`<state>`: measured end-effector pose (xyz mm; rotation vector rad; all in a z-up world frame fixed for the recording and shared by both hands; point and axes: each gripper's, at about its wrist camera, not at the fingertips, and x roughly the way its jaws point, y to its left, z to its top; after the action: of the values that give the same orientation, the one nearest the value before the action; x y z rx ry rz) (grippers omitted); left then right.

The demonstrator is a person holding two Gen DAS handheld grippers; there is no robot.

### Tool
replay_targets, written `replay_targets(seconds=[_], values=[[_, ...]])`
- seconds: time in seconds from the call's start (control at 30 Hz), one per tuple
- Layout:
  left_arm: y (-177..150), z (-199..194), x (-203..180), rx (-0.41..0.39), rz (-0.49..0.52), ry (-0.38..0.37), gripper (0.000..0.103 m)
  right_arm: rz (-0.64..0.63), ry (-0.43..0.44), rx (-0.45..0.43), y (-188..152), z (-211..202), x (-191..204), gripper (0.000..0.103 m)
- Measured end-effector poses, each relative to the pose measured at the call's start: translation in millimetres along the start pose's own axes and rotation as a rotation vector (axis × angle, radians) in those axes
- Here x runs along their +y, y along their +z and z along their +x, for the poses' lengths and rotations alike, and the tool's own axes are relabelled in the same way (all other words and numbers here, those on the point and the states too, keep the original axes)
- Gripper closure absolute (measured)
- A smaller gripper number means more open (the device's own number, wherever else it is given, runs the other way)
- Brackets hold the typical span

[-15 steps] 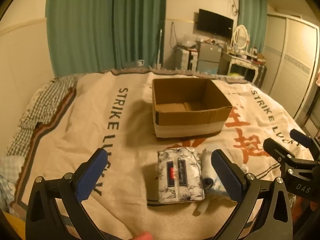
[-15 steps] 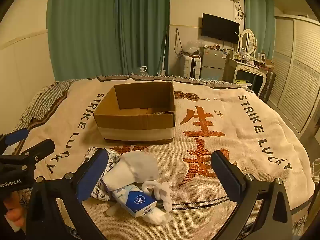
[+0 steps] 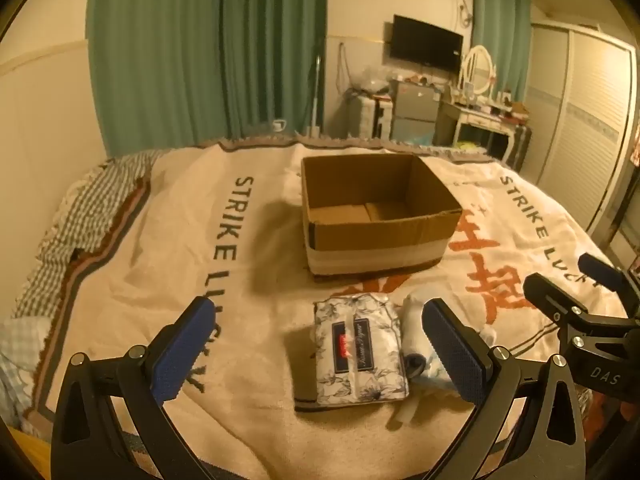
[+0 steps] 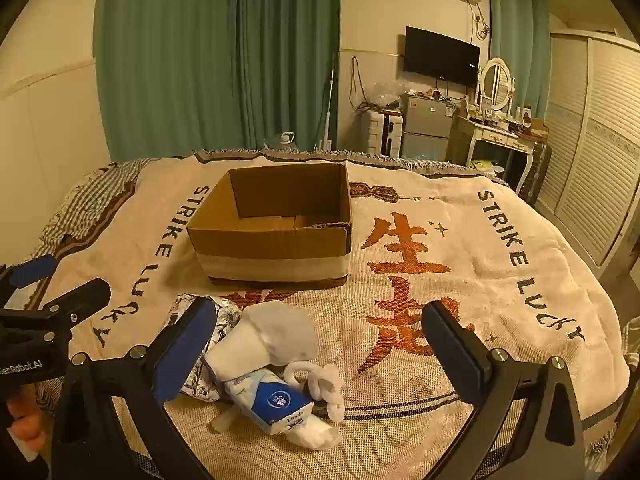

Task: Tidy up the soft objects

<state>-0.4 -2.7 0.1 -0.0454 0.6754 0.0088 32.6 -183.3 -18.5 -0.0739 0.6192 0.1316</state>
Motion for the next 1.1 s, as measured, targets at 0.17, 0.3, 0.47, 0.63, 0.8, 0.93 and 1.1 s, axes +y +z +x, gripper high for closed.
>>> replay_targets(seconds=[0.17,0.3,0.47,0.63,0.8,0.93,1.1], values=[[0.2,0.0,-2.1,0.001,-0.001,0.001,0.000,0.000,0.000,0.002,0.1,0.6,-0.5,0.000],[0.3,0.2,-1.6,0.000,-0.002,-0.002,0.000,0.000,0.000,0.002,-0.4,1.1,-1.1,0.000],[1.2,0.3,-1.4,0.002,-0.003,-0.005,0.000,0.000,0.000,0.003,-1.0,1.7,-2.0,0.000],[0.9,0.0,-1.3,0.001,-0.005,-0.004,0.000,-0.001,0.000,0.004,-1.1,2.1,-1.6,0.000],[1.3,0.4,-0.6,0.003,-0.004,-0.005,0.000,-0.001,0.001,0.003,-1.0,2.2,-1.5,0.000],[1.1,0.4,0.0,0.002,-0.006,-0.005,0.000,-0.001,0.001,0.003,-0.5,2.6,-2.1,0.000],[1.4,0.3,0.3,0.003,-0.007,-0.005,0.000,-0.001,-0.001,0.004,-0.5,2.4,-1.2,0.000]])
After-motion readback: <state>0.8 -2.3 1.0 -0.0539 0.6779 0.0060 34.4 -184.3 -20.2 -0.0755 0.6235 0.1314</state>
